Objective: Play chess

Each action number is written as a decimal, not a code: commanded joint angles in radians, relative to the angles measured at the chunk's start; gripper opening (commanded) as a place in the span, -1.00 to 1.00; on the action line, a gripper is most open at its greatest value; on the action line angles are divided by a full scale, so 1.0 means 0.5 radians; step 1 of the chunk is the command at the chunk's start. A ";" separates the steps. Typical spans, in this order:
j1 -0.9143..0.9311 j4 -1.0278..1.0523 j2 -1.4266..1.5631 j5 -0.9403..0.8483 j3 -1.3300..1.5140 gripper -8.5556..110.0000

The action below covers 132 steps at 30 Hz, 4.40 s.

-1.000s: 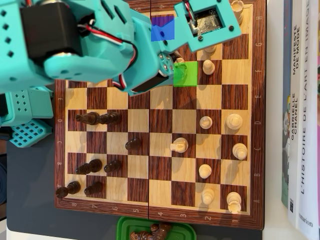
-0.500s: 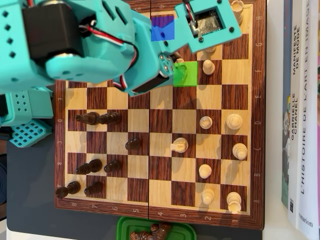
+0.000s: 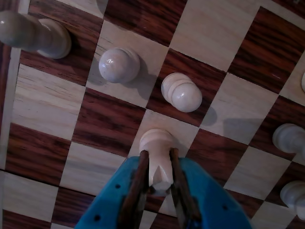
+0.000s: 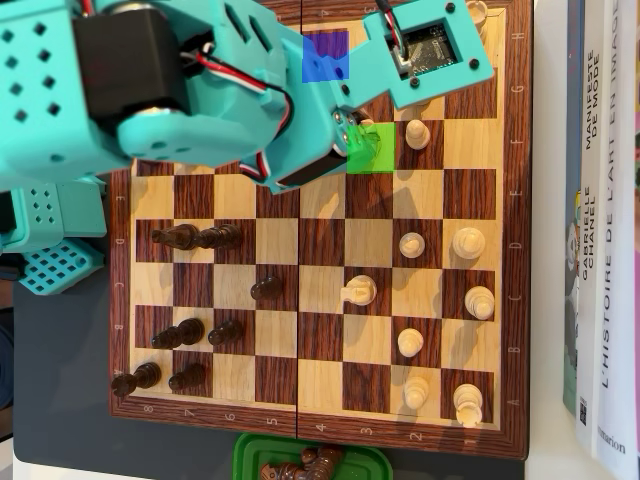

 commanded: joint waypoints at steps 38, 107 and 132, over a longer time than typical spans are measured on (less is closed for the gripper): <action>-0.034 0.135 0.325 0.018 -0.061 -0.57; 0.650 -3.455 3.455 0.295 2.767 -0.57; 0.552 -5.495 3.562 0.273 2.964 -0.57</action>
